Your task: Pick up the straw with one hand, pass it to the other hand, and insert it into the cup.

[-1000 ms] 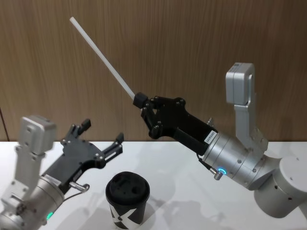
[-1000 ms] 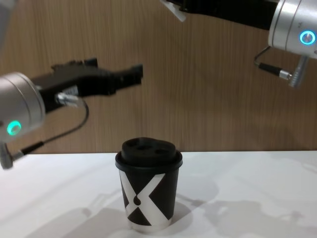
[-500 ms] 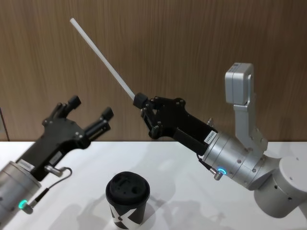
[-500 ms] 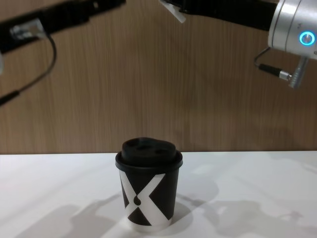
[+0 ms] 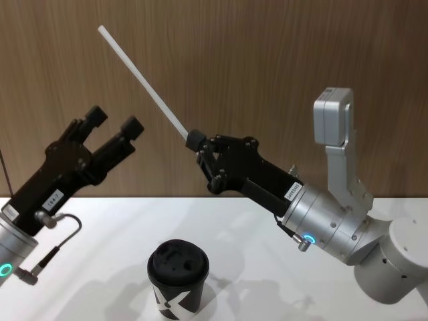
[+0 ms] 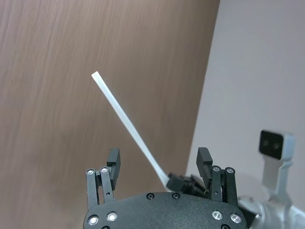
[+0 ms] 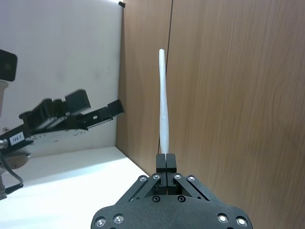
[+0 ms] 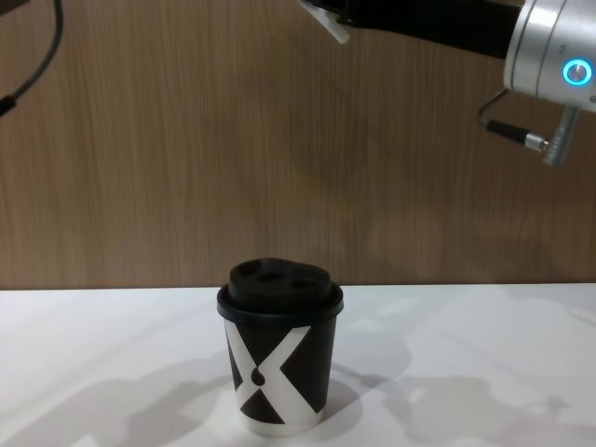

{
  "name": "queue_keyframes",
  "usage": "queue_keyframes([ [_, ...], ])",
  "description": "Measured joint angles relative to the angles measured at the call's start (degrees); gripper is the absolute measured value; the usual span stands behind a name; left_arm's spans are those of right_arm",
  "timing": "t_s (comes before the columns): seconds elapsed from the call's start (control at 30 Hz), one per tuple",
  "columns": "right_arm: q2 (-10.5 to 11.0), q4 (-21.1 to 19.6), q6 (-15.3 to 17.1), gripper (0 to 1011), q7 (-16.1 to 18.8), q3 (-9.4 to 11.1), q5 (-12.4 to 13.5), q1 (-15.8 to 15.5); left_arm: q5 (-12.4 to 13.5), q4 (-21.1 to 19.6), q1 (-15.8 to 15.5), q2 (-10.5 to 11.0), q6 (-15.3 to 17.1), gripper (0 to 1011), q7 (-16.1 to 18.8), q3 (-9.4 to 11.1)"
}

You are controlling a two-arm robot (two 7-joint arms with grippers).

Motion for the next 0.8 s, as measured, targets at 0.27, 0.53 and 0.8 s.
queue_keyframes([
  [0.27,0.0,0.0,0.0,8,0.0,0.0,0.0,0.0,-5.5,2.2,-2.2,-0.8,1.6,1003,-3.1,0.0],
  [0.53,0.0,0.0,0.0,7,0.0,0.0,0.0,0.0,-9.1,5.0,-4.7,-1.7,3.0,1003,-4.5,0.8],
  [0.8,0.0,0.0,0.0,8,0.0,0.0,0.0,0.0,-11.2,7.4,-7.0,-2.6,3.9,1003,-5.2,1.7],
])
